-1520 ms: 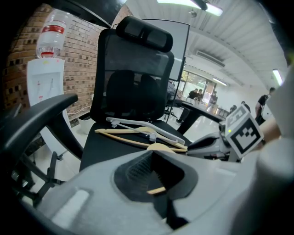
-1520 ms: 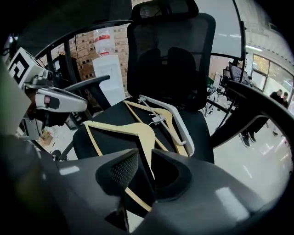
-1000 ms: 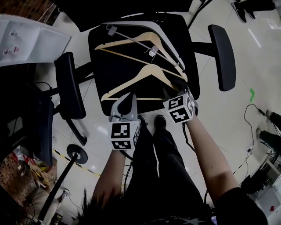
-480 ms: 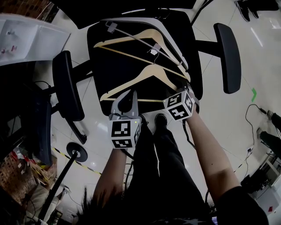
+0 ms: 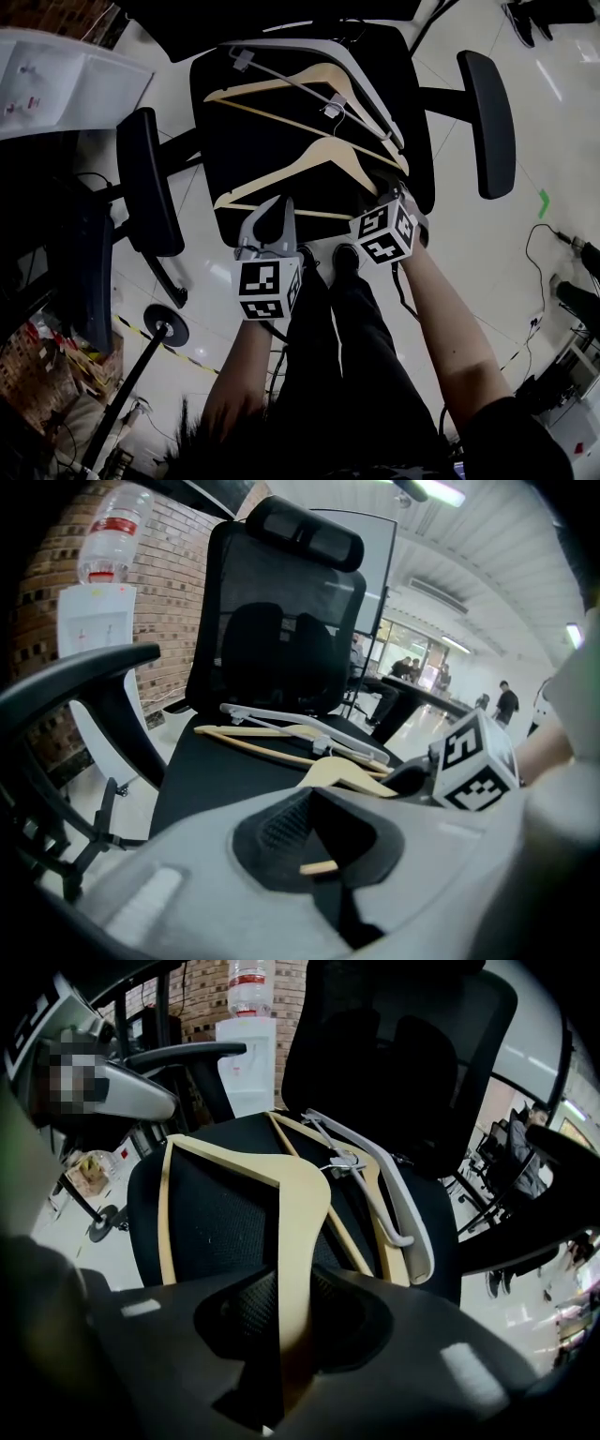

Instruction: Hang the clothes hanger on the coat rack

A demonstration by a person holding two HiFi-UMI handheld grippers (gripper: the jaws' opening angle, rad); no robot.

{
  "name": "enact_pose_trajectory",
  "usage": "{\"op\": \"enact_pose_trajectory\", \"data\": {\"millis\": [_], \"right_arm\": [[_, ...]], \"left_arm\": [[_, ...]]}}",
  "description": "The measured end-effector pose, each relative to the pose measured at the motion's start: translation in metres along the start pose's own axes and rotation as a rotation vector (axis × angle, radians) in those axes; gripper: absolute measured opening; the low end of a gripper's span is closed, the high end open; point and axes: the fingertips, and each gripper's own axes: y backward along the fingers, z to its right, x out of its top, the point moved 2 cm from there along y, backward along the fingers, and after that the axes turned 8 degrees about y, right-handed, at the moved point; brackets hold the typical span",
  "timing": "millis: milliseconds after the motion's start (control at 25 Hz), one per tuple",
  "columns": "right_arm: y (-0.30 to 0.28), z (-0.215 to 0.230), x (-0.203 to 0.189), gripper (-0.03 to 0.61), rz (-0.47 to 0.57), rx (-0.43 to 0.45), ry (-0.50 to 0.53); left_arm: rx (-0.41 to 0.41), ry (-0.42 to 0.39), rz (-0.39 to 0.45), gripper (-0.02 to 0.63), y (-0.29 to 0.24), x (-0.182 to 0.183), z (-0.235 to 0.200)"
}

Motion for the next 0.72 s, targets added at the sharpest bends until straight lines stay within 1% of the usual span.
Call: {"op": "enact_pose_trajectory", "data": {"millis": [200,400,520,720], "right_arm": [[0.019,0.006,0.011,0.098,0.058,-0.061,0.034],[0.043,0.011,0.024,0.098,0.122,-0.09,0.016],[0.063,0.015,0.035,0.098,0.166,-0.118,0.033],[0.105,0.03,0.045,0.098,0.195,-0.182,0.056]], "left_arm": [[0.006,-0.001,0.007,0.005,0.008,0.003,-0.002],[-0.001,0.003,0.04,0.005,0.018,0.013,0.002],[-0.013,0.0,0.078,0.005,0.029,0.028,0.007],[-0.025,-0.011,0.153,0.005,0.05,0.06,0.022]]}}
